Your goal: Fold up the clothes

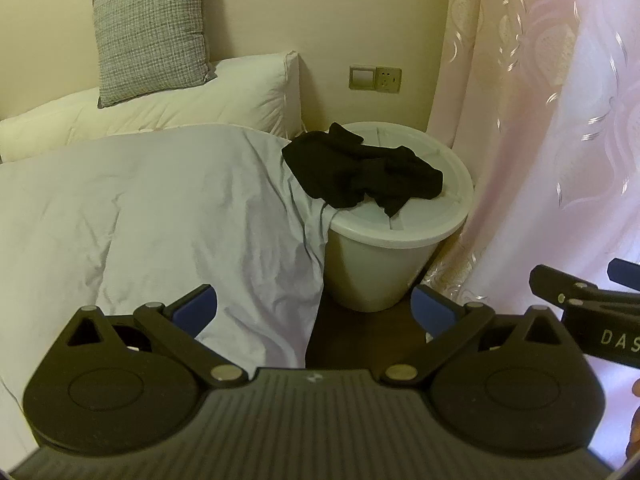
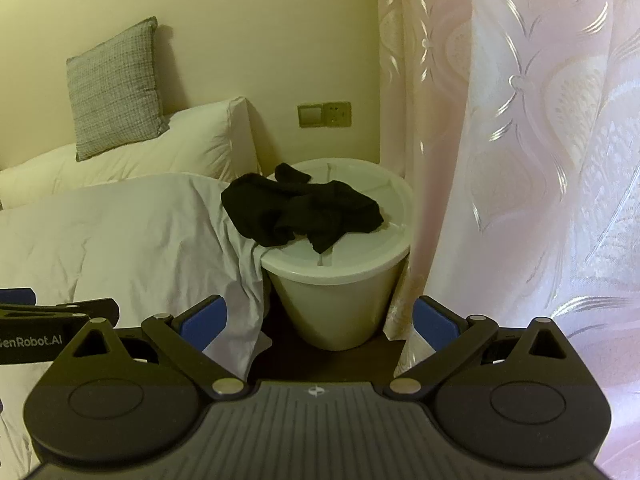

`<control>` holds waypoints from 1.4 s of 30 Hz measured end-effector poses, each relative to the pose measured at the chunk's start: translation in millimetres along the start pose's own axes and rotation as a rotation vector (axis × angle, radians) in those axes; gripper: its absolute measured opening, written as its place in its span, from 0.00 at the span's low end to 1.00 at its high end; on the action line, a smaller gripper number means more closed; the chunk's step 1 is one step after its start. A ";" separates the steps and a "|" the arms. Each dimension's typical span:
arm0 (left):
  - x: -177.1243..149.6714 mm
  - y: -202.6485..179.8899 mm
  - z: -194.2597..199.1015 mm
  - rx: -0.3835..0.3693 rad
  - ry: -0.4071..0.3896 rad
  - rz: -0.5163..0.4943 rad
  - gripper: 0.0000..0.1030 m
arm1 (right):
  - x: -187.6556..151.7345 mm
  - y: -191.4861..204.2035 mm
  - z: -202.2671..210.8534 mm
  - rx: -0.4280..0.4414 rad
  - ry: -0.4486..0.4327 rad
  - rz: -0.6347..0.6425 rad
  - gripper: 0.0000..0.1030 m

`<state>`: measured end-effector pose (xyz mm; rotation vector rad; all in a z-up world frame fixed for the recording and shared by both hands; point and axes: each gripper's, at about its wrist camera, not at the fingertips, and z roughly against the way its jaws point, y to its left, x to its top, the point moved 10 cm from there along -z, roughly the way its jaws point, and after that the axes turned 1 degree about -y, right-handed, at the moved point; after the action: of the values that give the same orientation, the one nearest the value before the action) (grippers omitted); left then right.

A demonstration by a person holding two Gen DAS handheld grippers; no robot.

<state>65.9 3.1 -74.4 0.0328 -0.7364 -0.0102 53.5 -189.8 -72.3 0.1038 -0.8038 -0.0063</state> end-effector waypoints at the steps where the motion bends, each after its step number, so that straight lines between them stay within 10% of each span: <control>1: 0.5 0.5 0.6 0.000 0.002 0.001 0.99 | 0.4 -0.1 0.0 0.001 0.001 0.000 0.99; 42: 10.5 -20.3 -13.3 0.019 0.017 -0.004 0.99 | 16.5 -10.1 -20.4 0.028 0.020 0.020 0.99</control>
<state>82.7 -17.1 -77.9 0.0525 -0.7194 -0.0062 79.9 -198.8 -75.4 0.1220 -0.7853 0.0248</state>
